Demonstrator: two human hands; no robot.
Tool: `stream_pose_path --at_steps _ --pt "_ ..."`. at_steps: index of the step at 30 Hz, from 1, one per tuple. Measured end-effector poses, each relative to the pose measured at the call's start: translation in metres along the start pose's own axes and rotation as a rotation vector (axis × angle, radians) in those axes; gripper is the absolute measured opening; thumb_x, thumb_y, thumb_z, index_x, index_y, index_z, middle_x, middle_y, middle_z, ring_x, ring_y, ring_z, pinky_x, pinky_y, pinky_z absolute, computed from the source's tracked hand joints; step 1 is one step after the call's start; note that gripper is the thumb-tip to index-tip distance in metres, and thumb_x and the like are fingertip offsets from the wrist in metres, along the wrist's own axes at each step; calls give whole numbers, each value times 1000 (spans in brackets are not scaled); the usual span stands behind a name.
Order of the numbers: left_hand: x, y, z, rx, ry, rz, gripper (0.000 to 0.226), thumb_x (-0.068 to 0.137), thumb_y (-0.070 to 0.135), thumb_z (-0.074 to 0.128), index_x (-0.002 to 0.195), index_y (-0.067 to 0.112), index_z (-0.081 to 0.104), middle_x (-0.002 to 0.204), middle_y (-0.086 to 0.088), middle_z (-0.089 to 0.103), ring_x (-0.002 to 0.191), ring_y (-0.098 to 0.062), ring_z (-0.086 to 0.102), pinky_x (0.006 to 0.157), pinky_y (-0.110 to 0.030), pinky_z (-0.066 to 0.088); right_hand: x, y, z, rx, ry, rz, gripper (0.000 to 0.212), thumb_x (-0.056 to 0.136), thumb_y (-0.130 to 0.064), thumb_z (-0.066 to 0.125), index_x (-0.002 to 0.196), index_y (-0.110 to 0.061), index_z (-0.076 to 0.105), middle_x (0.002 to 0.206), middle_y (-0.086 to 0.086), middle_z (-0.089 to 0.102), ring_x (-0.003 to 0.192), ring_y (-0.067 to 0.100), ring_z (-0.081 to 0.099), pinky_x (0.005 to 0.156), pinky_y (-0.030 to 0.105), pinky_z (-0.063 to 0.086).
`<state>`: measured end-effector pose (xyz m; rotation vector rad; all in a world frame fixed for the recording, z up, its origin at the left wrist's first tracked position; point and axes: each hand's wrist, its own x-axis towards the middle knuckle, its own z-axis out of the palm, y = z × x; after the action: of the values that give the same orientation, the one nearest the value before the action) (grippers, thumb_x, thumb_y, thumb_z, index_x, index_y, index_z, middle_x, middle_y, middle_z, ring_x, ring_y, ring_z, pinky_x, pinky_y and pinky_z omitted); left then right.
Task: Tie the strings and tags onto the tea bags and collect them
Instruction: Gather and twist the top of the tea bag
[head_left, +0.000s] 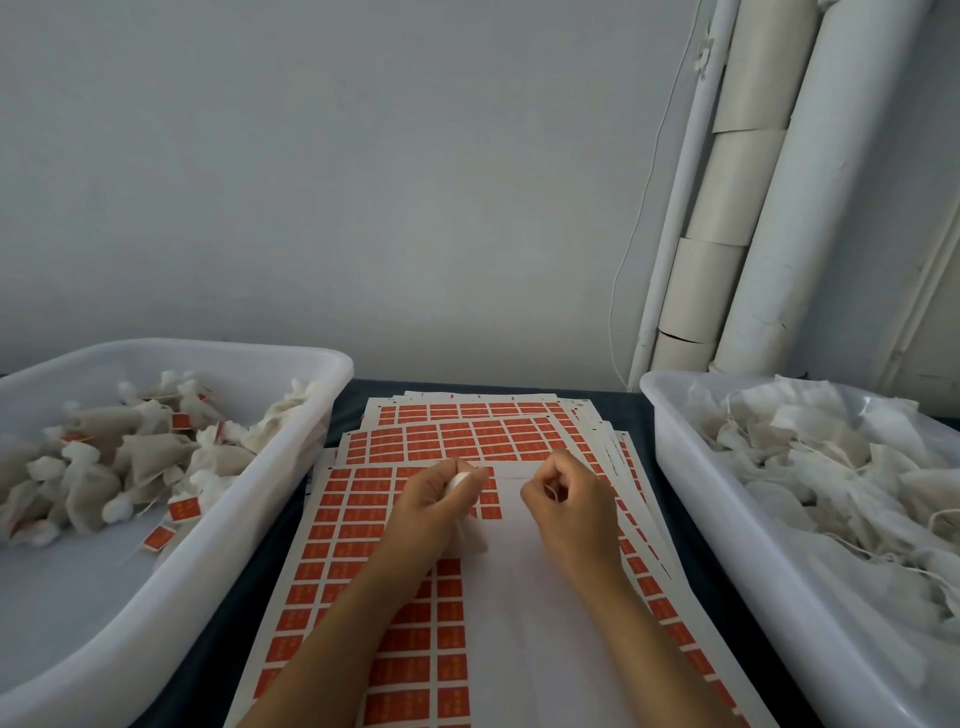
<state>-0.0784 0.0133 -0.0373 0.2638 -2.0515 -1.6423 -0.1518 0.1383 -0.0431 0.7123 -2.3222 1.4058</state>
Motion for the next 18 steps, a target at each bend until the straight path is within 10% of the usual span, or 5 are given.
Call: stream_pose_path --at_steps 8,13,18 --pt "-5 5 1 -148 -23 -89 34 78 55 51 73 22 57 63 11 55 64 -5 52 61 -14 44 -3 5 9 89 -56 79 27 87 -20 61 65 -29 48 64 -16 54 60 2 56 51 1 39" --pt "-5 6 -2 -418 -89 -238 42 80 44 53 114 20 60 112 -3 60 99 -19 58 70 -23 50 -2 7 11 11 -109 52 23 89 -23 59 71 -30 47 67 -19 53 60 1 54 52 1 38" --pt "-8 6 -4 -382 -153 -144 25 75 40 59 92 31 75 99 10 70 97 -17 61 69 -21 51 -8 6 19 -52 -217 -41 9 90 -29 58 96 -25 62 90 -11 65 68 -1 55 70 3 42"
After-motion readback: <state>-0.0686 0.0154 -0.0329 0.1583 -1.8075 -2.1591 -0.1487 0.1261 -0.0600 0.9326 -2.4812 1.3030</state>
